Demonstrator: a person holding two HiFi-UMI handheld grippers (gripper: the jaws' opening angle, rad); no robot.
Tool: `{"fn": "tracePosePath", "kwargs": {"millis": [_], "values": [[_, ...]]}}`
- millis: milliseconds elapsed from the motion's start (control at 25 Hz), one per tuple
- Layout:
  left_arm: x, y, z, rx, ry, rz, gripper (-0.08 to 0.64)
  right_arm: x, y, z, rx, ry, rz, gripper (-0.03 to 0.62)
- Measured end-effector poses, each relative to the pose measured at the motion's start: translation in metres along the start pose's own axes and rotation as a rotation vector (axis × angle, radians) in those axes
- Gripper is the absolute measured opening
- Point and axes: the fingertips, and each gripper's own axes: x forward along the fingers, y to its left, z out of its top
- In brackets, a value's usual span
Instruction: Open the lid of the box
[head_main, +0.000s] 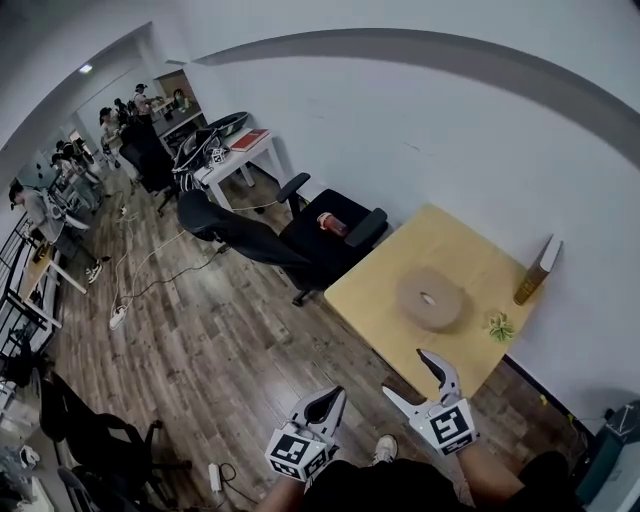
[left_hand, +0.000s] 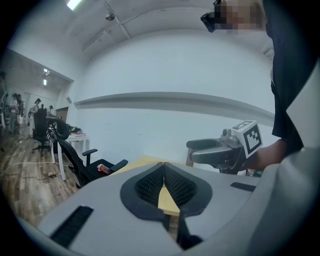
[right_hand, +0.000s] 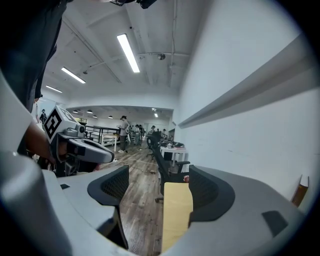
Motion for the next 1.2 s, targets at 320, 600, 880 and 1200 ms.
{"fn": "tracePosePath", "kwargs": {"millis": [320,600,880,1200], "values": [[0.025,0.006,0.0,0.005,0.022,-0.023,0.019,0.012,-0.024,-0.008,0.031,-0.01,-0.026,0.377],[0.058,0.016,0.005,-0.015,0.012,-0.081,0.018,0.024,-0.044,-0.011,0.035,0.023,-0.05,0.379],[0.1,0.039,0.019,-0.012,0.007,-0.154,0.018,0.049,-0.075,-0.01,0.013,0.058,-0.095,0.379],[0.148,0.072,0.027,-0.001,0.025,-0.244,0.018,0.088,-0.105,-0.017,0.041,0.123,-0.14,0.379]]}}
